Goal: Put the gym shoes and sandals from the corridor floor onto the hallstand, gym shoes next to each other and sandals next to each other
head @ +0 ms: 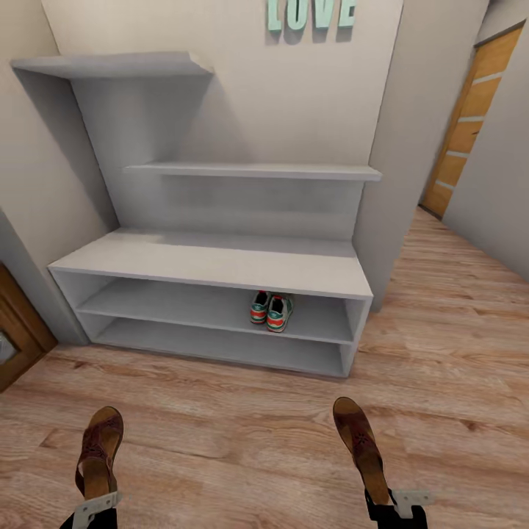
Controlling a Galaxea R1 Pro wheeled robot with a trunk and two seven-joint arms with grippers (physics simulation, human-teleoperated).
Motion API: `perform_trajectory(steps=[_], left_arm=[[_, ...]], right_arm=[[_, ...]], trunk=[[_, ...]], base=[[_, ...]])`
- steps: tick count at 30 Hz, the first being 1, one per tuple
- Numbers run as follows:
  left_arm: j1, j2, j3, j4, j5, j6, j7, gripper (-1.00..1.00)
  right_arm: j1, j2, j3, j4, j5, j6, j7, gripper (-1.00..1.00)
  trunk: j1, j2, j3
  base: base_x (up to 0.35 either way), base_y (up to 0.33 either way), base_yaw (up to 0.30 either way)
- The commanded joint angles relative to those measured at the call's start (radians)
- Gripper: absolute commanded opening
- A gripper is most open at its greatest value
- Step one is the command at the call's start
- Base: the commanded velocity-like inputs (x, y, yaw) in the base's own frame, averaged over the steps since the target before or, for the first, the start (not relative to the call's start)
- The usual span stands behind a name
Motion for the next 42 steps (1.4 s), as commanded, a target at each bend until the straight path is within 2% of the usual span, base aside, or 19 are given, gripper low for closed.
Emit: perform_trajectory(steps=[1, 42], left_arm=[[-0.001, 0.0, 0.006, 0.001, 0.004, -0.002, -0.009, -1.0], [-0.001, 0.0, 0.007, 0.001, 0.004, -0.002, -0.009, -1.0]], right_arm=[[-0.001, 0.0, -0.007, 0.001, 0.002, -0.003, 0.004, -1.0], [-0.001, -0.003, -0.009, 0.001, -0.002, -0.004, 0.0, -1.0]], trunk=[[0.0, 0.0, -0.001], [0.0, 0.0, -0.001]], base=[[0.0, 0.308, 0.0], [0.003, 0.308, 0.0]])
